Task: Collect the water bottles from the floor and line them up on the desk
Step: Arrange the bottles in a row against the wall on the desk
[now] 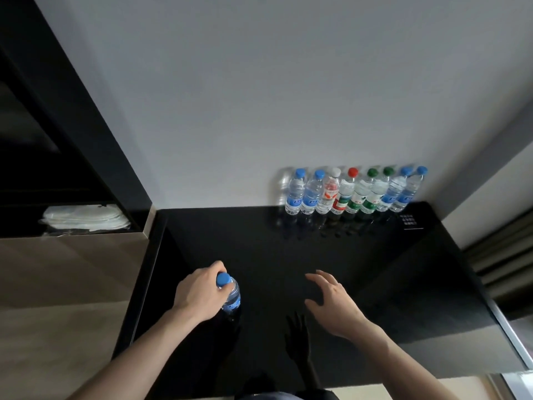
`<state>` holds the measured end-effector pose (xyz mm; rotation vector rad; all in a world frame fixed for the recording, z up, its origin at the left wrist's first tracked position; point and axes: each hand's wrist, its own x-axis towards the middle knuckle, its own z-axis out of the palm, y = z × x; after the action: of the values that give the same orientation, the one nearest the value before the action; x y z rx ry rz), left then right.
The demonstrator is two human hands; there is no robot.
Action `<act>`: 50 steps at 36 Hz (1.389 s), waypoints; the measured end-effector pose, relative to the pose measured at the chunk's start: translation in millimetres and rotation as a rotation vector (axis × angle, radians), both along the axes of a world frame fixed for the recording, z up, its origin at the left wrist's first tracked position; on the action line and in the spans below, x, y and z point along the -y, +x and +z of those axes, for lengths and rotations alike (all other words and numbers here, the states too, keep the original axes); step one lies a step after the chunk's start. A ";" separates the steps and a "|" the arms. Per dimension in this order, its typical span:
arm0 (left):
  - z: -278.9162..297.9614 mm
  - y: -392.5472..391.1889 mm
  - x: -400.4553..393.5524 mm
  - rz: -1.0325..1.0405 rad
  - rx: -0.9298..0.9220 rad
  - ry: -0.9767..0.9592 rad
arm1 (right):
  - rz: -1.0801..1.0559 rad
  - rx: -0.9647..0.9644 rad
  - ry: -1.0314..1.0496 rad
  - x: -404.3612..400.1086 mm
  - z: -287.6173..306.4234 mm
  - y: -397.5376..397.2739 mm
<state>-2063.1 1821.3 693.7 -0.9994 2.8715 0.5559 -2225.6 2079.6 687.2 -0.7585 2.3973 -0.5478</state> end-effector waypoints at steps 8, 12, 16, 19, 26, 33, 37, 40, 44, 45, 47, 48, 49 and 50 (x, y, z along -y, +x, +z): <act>21.9 -62.0 9.2 -0.019 0.020 -0.086 | 0.061 -0.033 0.016 -2.2 21.2 -59.6; 31.0 -98.4 15.4 -0.029 0.022 -0.116 | 0.084 -0.052 0.018 -1.9 31.4 -93.2; 36.8 -133.7 23.5 -0.046 0.035 -0.139 | 0.097 -0.071 0.019 -0.4 38.0 -126.9; 40.6 -159.7 29.7 -0.076 0.037 -0.170 | 0.107 -0.083 0.019 2.5 40.0 -151.8; 44.2 -219.1 42.0 -0.136 0.103 -0.199 | 0.152 -0.144 0.038 21.2 46.2 -204.2; 35.3 -267.3 52.9 -0.187 0.171 -0.227 | 0.183 -0.188 0.022 53.3 55.2 -248.6; 28.6 -292.4 58.0 -0.218 0.207 -0.241 | 0.188 -0.213 0.013 73.4 58.1 -268.2; 24.4 -308.4 62.2 -0.219 0.239 -0.237 | 0.193 -0.226 0.005 87.8 58.4 -278.8; 18.7 -327.1 65.6 -0.223 0.270 -0.233 | 0.223 -0.261 0.024 107.0 56.3 -289.7; 17.5 -331.7 65.9 -0.227 0.280 -0.239 | 0.234 -0.271 0.028 111.3 55.1 -292.1; 15.4 -341.3 66.8 -0.238 0.300 -0.253 | 0.256 -0.285 0.044 119.5 52.4 -297.0; 14.6 -345.9 67.3 -0.241 0.308 -0.254 | 0.266 -0.295 0.055 123.4 50.7 -299.4; 13.7 -350.0 67.9 -0.243 0.315 -0.252 | 0.276 -0.305 0.067 127.1 48.9 -301.9; 12.6 -353.6 68.7 -0.244 0.320 -0.250 | 0.285 -0.311 0.077 130.7 46.9 -304.2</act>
<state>-2416.7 1752.6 706.3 -0.6701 2.7524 0.0152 -2529.8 1948.9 734.1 -1.2006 2.5065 -0.2330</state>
